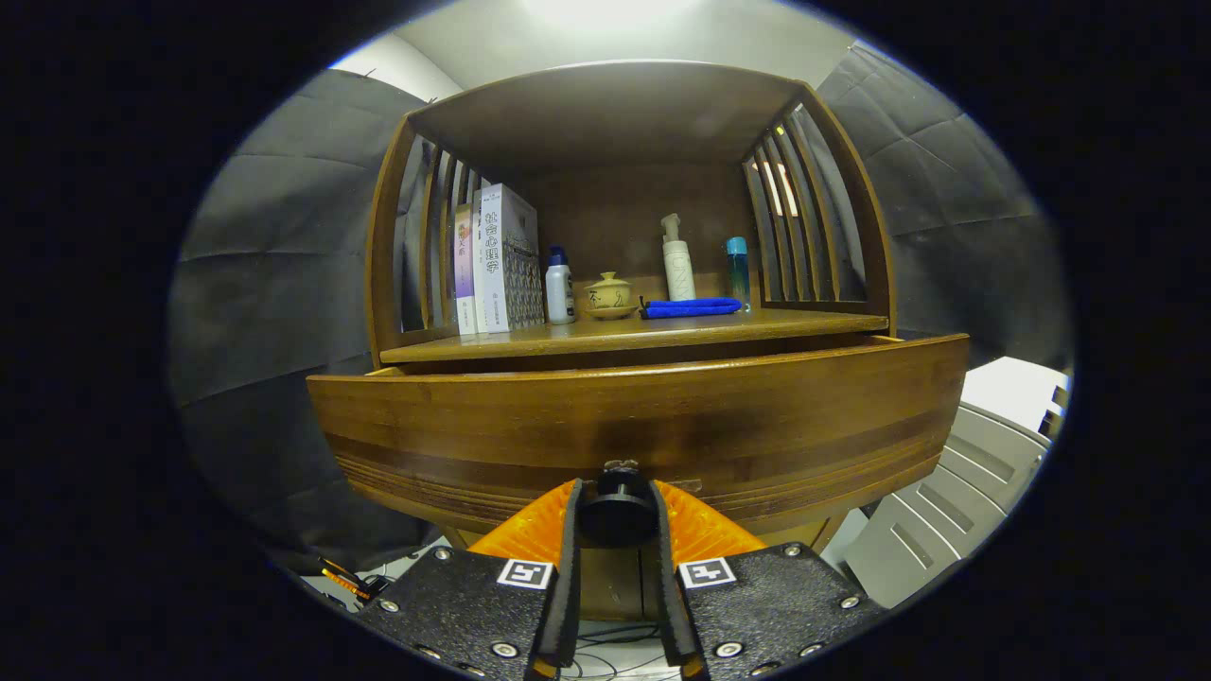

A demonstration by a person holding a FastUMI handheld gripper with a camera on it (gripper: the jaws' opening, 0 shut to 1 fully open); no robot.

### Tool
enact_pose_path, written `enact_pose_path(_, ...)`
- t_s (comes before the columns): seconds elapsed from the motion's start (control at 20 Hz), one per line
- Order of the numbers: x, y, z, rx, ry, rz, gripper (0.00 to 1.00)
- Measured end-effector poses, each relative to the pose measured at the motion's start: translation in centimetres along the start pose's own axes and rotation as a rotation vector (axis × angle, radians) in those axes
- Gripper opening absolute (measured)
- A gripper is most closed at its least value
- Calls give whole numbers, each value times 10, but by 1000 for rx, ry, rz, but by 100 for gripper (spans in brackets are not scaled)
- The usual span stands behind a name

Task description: Pull open the drawer, take out the items inside it, and place them on the countertop above the cabinet.

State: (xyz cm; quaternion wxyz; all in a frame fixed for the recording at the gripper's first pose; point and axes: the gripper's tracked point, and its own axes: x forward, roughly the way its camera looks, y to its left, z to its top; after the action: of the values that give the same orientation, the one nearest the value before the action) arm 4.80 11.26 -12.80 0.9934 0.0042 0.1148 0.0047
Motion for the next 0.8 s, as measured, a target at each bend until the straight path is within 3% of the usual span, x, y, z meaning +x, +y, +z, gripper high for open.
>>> enact_pose_path(0.8, -49, 7, -14, -18, 8, 13, 35)
